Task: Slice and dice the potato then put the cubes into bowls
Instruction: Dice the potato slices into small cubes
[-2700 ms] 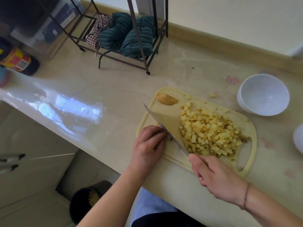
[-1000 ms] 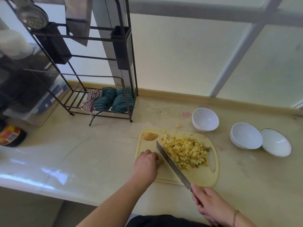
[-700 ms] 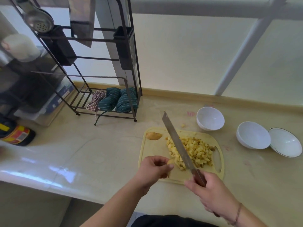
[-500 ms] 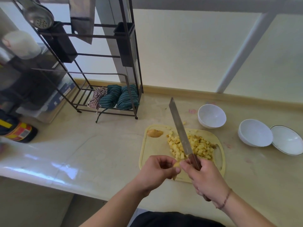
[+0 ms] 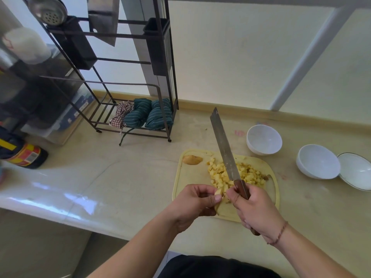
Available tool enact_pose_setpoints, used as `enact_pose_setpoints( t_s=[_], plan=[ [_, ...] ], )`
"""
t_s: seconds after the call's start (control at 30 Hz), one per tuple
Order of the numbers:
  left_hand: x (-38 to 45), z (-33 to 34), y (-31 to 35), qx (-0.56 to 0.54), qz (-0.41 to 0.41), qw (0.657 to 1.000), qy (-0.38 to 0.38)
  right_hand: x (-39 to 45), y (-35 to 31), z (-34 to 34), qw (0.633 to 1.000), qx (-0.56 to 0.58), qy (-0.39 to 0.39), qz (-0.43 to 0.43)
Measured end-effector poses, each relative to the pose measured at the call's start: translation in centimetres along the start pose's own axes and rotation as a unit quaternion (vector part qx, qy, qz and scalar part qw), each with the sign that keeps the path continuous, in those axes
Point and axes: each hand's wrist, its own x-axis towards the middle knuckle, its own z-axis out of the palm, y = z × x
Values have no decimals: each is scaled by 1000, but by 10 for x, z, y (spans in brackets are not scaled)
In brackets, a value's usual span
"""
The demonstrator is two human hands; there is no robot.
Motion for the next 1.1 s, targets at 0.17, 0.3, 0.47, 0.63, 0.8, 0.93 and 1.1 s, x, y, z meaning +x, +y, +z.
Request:
enact_pose_setpoints(
  t_s=[0.17,0.3,0.47,0.63,0.8,0.93,1.1],
  plan=[
    [4,-5,2,6,14,1000,27,3,-2,-2,1000,-22,14,-8],
    [4,-9,1,52,18,998,36,5,-5,-3,1000,-9,22,-3],
    [7,-6,-3,68,31,995,58,8,-2,1,999,-33,26,-7],
    [9,-5,-5,86,28,994,61,7,4,6,998,-53,34,-25],
    [15,-13,-10,111,41,989,93,5,3,5,997,-69,21,-30],
    [31,-37,-18,286,64,937,190,-8,5,-5,1000,4,-26,11],
    [57,-57,-34,538,151,814,158,-35,24,-24,993,-1,-92,73]
  ],
)
